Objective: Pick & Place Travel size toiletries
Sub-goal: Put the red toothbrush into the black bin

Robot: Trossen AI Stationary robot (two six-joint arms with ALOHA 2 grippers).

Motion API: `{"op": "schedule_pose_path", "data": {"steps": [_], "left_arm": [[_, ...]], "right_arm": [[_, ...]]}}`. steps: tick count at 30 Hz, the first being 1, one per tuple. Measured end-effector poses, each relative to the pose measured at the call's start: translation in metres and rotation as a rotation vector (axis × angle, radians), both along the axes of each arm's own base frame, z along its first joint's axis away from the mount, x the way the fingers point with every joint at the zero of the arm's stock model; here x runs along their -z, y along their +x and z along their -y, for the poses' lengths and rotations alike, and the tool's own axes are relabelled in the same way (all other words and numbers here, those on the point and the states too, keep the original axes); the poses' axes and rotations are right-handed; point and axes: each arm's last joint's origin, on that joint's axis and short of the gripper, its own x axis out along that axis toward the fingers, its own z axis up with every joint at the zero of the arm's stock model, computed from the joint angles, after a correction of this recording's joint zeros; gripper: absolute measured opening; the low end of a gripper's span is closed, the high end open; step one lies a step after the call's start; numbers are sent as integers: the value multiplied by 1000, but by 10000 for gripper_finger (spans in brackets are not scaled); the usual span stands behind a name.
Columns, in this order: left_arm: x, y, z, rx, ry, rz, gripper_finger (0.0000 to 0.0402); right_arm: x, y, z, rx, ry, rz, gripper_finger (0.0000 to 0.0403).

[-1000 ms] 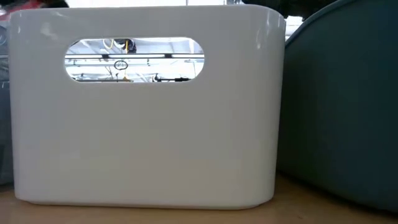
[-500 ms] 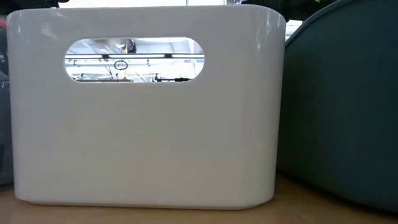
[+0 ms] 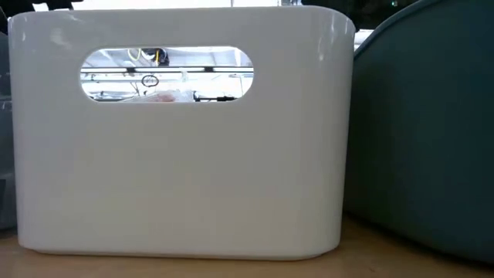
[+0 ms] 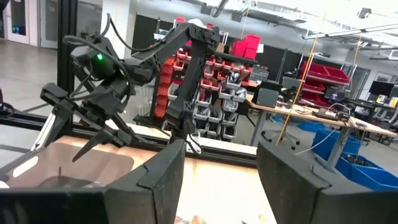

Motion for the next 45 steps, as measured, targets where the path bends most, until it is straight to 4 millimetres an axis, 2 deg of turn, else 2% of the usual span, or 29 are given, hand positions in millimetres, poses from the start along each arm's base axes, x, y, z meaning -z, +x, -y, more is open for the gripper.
{"op": "schedule_pose_path", "data": {"steps": [5,8,15,21,31,38,45], "left_arm": [[-5,2,-4,-39,56,67,236],[-6,9,-14,-112,158,100,237],[7,30,-37,-24,207,14,237],[27,41,-33,162,274,-9,237],[48,47,-28,229,360,-46,233],[51,46,-28,265,377,-51,182],[51,46,-27,278,366,-46,92]], "right_arm": [[2,0,0,0,2,-22,192],[3,0,0,0,2,-31,192],[4,0,0,-2,12,-42,192],[4,1,0,-2,12,-45,192],[4,1,0,-3,13,-45,192],[4,0,0,-2,14,-44,192],[4,0,0,-2,14,-44,192]]}}
